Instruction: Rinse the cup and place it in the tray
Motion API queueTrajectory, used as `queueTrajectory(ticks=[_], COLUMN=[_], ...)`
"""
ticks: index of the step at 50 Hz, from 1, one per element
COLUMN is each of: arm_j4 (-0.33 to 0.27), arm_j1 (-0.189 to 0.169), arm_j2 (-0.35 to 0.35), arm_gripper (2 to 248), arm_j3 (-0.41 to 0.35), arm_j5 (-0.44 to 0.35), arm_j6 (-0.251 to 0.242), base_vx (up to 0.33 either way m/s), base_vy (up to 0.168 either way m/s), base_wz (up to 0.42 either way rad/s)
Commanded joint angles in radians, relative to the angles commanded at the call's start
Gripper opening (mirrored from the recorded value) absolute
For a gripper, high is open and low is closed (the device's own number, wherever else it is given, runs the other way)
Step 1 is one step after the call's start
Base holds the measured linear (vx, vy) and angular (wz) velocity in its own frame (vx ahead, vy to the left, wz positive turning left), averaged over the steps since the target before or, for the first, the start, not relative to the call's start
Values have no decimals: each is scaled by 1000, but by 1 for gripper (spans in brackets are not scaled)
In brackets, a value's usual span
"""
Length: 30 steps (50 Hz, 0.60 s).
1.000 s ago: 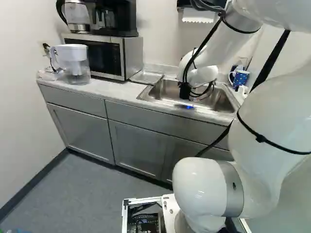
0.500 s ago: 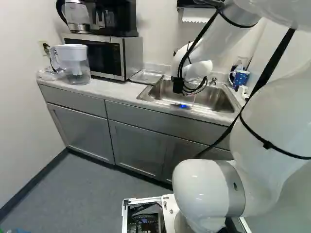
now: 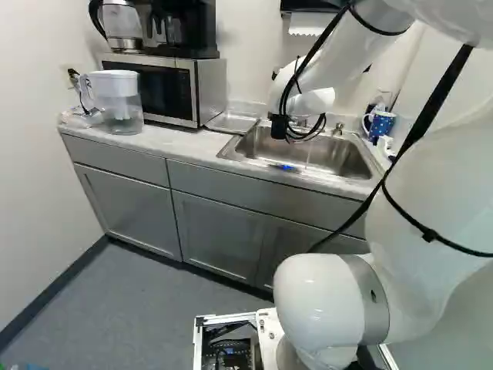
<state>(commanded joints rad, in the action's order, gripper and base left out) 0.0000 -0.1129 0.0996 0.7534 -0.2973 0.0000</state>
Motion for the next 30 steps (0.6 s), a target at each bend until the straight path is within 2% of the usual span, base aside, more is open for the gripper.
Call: queueTrajectory(ticks=[14, 30], arm_j4=[0, 0], arm_j1=[0, 0], arm_j2=[24, 50], arm_gripper=[121, 121], arm_j3=[8, 19], arm_j5=[15, 76], arm_j6=[0, 0], base_vx=[0, 0], base_vy=[0, 0], base_wz=[0, 0])
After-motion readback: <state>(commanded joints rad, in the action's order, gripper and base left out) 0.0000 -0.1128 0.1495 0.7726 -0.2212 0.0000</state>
